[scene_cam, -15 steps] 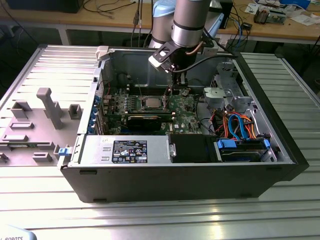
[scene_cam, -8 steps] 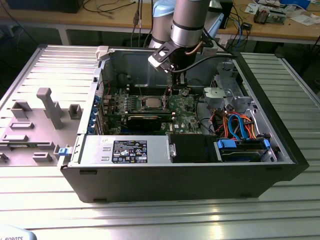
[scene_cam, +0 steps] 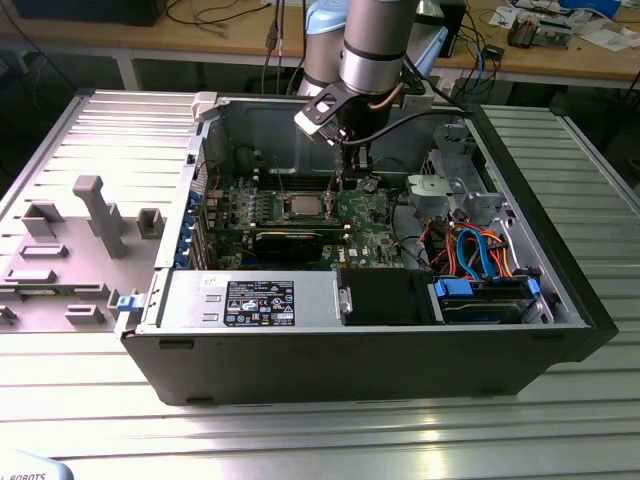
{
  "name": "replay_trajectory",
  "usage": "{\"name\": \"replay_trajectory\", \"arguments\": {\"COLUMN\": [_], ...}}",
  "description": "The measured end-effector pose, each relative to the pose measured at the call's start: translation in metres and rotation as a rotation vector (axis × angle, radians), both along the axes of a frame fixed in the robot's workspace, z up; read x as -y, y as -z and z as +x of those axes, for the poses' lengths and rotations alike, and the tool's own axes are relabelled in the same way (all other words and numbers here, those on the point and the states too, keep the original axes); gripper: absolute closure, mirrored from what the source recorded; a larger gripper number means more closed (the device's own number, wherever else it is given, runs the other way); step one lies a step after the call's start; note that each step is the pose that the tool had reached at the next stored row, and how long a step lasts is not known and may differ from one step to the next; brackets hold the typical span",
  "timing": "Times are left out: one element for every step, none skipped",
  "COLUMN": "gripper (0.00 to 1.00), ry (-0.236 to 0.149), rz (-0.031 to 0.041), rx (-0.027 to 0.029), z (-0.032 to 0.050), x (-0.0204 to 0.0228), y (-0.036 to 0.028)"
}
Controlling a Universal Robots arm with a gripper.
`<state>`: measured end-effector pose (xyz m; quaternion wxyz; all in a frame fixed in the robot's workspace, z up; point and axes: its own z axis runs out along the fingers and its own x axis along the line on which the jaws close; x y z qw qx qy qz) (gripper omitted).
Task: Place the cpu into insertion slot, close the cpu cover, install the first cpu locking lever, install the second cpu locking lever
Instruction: 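Close the cpu cover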
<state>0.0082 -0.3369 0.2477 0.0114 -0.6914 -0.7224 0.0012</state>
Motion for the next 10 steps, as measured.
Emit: {"name": "replay_trajectory", "arguments": {"gripper": [0.89, 0.89, 0.89, 0.89, 0.89, 0.89, 0.89, 0.89, 0.89, 0.89], "ry": [0.000, 0.000, 0.000, 0.000, 0.000, 0.000, 0.000, 0.000, 0.000, 0.000], "rz": [0.0000, -0.0001, 0.0000, 0.0000, 0.0000, 0.0000, 0.0000, 0.0000, 0.0000, 0.0000], "rx": [0.0000, 0.0000, 0.0001, 0.0000, 0.0001, 0.0001, 0.0000, 0.0000, 0.0000, 0.0000], "z": [-0.0003, -0.0006, -0.0009, -0.0011, -0.0012, -0.0013, -0.0013, -0.0014, -0.0014, -0.0014], "x": [0.0000, 0.0000, 0.0000, 0.0000, 0.0000, 0.0000, 0.0000, 0.0000, 0.0000, 0.0000], "y": [0.0000, 0.0000, 0.0000, 0.0000, 0.0000, 0.0000, 0.0000, 0.0000, 0.0000, 0.0000]}}
